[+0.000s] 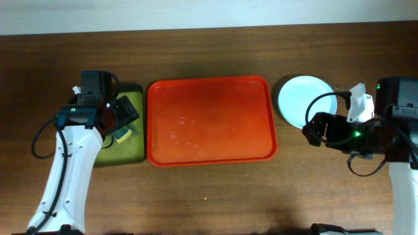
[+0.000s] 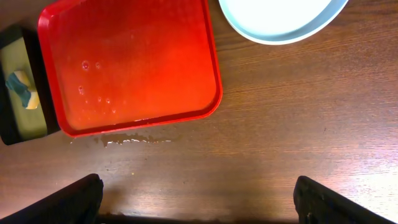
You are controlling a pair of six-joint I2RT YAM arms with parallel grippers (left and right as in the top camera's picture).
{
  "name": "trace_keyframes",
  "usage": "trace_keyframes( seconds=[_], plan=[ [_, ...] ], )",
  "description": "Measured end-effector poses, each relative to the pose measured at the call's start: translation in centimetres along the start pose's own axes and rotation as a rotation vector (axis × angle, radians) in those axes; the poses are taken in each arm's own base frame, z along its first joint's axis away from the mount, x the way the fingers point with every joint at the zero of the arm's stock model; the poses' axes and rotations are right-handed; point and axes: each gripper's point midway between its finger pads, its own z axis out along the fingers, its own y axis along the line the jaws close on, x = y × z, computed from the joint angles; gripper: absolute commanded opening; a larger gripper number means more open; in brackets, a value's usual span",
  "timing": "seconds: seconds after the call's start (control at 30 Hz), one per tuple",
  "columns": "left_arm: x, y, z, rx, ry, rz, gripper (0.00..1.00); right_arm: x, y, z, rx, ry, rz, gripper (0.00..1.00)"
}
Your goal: Clean dirty plates on tray and stack at the side
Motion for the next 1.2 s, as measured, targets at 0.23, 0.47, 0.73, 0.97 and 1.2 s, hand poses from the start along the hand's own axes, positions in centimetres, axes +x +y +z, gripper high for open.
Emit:
trace_keyframes(
  seconds=[0.23, 0.47, 0.73, 0.97, 1.2],
  plan=[
    [0.0, 0.0, 0.0, 0.000, 0.001, 0.000, 0.99, -1.2, -0.3, 1.4, 0.003, 0.021, 0.007, 0.99],
    [0.0, 0.0, 0.0, 0.001, 0.002, 0.000, 0.99, -1.5, 2.9, -1.2, -0.099, -0.380, -0.214, 0.99],
    [0.0, 0.0, 0.0, 0.002, 0.000, 0.000, 0.99, 4.0, 3.6, -2.7, -0.158, -0.620, -0.369, 0.99],
    [0.0, 0.0, 0.0, 0.002, 0.000, 0.000, 0.99, 4.2, 1.1, 0.6, -0.114, -0.798, -0.375, 0.99],
    [0.0, 0.0, 0.0, 0.002, 0.001, 0.000, 0.99, 3.1, 1.2, 3.3, -0.184, -1.063, -0.429, 0.99]
  ],
)
